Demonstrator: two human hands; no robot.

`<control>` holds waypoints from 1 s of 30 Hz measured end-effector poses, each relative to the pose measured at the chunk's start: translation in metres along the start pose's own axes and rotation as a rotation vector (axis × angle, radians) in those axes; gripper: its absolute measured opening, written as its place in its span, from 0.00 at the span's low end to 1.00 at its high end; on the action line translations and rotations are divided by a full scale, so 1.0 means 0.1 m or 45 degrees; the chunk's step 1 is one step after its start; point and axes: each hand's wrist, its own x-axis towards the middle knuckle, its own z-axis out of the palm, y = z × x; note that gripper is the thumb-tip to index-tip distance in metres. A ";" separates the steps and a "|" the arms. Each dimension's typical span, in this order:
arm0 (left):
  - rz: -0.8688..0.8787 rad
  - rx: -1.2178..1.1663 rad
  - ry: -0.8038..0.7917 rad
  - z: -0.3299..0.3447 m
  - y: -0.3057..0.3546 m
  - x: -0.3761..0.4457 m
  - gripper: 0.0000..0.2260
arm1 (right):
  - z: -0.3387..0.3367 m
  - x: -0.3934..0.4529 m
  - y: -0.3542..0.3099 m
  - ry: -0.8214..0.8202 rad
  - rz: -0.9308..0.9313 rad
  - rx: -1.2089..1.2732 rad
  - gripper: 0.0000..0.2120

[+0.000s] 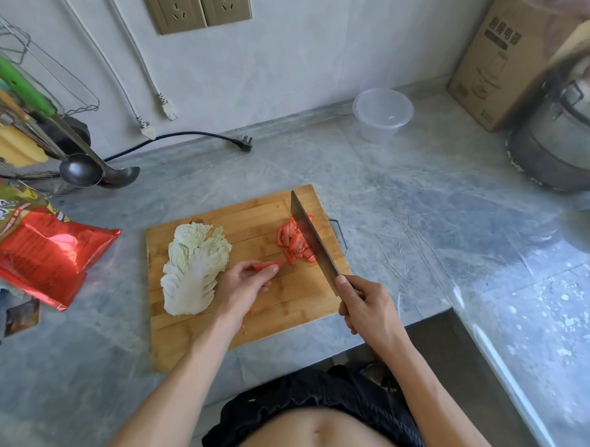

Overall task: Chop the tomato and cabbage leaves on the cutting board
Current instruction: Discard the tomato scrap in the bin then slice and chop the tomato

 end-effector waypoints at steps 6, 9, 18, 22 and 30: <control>0.093 0.172 -0.105 -0.04 -0.15 -0.13 0.18 | 0.08 -0.15 0.03 0.005 0.037 0.013 0.15; 0.259 0.553 -0.078 -0.06 -0.25 -0.20 0.19 | 0.13 -0.28 0.05 0.024 0.040 -0.024 0.13; 0.615 0.830 -0.054 -0.05 -0.38 -0.23 0.26 | 0.40 -0.63 0.03 0.009 -0.031 -0.235 0.16; 0.719 0.822 -0.029 -0.05 -0.42 -0.25 0.21 | 0.49 -0.69 -0.02 -0.016 -0.048 -0.349 0.16; 0.751 0.852 -0.036 -0.04 -0.40 -0.21 0.14 | 0.56 -0.70 -0.15 -0.041 -0.067 -0.346 0.15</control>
